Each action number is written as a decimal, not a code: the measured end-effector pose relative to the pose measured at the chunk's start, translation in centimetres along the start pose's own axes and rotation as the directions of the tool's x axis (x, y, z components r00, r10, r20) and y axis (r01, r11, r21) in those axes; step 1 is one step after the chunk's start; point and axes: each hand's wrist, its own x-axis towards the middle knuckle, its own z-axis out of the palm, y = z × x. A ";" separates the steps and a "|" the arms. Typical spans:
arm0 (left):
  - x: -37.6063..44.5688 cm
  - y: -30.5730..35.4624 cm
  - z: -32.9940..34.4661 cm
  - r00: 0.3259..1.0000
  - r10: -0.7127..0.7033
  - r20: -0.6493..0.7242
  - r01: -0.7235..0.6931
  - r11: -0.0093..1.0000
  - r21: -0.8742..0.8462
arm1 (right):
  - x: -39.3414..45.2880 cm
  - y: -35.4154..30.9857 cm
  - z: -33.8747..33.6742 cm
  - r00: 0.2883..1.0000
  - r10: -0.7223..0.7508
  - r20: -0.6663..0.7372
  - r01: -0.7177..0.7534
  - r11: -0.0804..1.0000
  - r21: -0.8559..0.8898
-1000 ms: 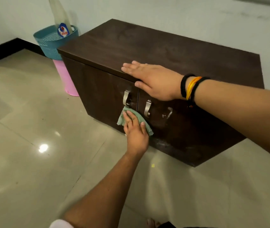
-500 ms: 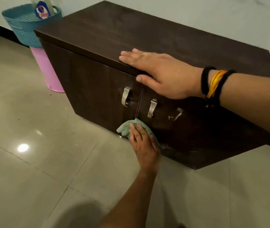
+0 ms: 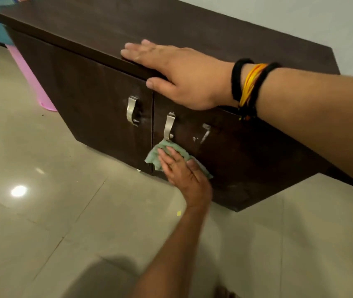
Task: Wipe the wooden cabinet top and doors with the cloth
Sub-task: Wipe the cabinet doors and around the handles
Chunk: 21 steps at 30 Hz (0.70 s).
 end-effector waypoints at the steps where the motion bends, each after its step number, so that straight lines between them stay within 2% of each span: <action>1: 1.0 -1.1 -0.1 0.999 -0.009 -0.036 0.010 1.000 0.025 | -0.4 0.1 0.0 1.000 0.001 0.009 -0.001 1.000 -0.006; 4: 1.2 -1.1 -0.1 0.956 -0.283 -0.081 0.275 0.957 -0.089 | -1.6 0.6 0.0 1.000 0.002 0.023 -0.001 1.000 -0.012; 5: 0.0 0.1 0.3 0.950 -0.307 -0.064 0.298 0.947 -0.117 | -1.8 0.6 0.1 1.000 0.004 0.023 -0.004 1.000 -0.011; 6: -1.4 1.5 0.7 0.967 -0.252 -0.047 0.246 0.963 -0.107 | -1.8 0.7 0.0 1.000 0.005 0.026 -0.005 1.000 -0.007; 7: -2.8 2.3 0.8 0.993 -0.121 -0.007 0.120 0.990 -0.076 | -1.9 0.6 -0.1 0.999 0.008 0.031 -0.008 1.000 -0.002; 9: -3.0 2.2 0.5 0.987 0.151 0.058 -0.152 0.988 0.019 | -2.0 0.7 -0.3 0.999 0.018 0.037 -0.019 1.000 0.009; 10: -1.9 1.2 0.7 0.985 0.167 0.043 -0.168 0.985 0.029 | -2.2 0.8 -0.4 0.999 0.023 0.039 -0.024 1.000 0.017; 12: -1.1 0.1 0.7 0.997 -0.076 -0.024 0.076 0.997 0.001 | -2.9 0.9 -0.5 0.998 0.035 0.048 -0.037 0.999 0.038; 13: -1.6 0.3 0.7 0.980 -0.200 -0.021 0.200 0.979 -0.030 | -3.4 1.1 -0.5 0.998 0.048 0.048 -0.050 0.997 0.055; 14: -2.7 0.8 0.9 0.968 -0.249 0.013 0.250 0.967 -0.046 | -3.9 1.4 -0.6 0.997 0.062 0.044 -0.065 0.995 0.073; 15: -4.2 1.5 1.0 0.979 -0.198 0.048 0.200 0.979 -0.039 | -4.4 1.6 -0.7 0.997 0.072 0.039 -0.075 0.993 0.089; 17: -6.4 2.2 1.3 0.989 0.072 0.128 -0.074 0.997 0.011 | -5.1 2.1 -0.9 0.996 0.083 0.033 -0.086 0.989 0.117; 18: -6.2 2.4 1.3 0.971 0.192 0.144 -0.198 0.980 0.030 | -5.4 2.2 -0.9 0.996 0.085 0.037 -0.089 0.988 0.125; 21: -2.5 3.4 0.9 0.908 0.412 0.077 -0.419 0.900 0.119 | -6.2 2.8 -1.0 0.996 0.075 0.056 -0.083 0.984 0.156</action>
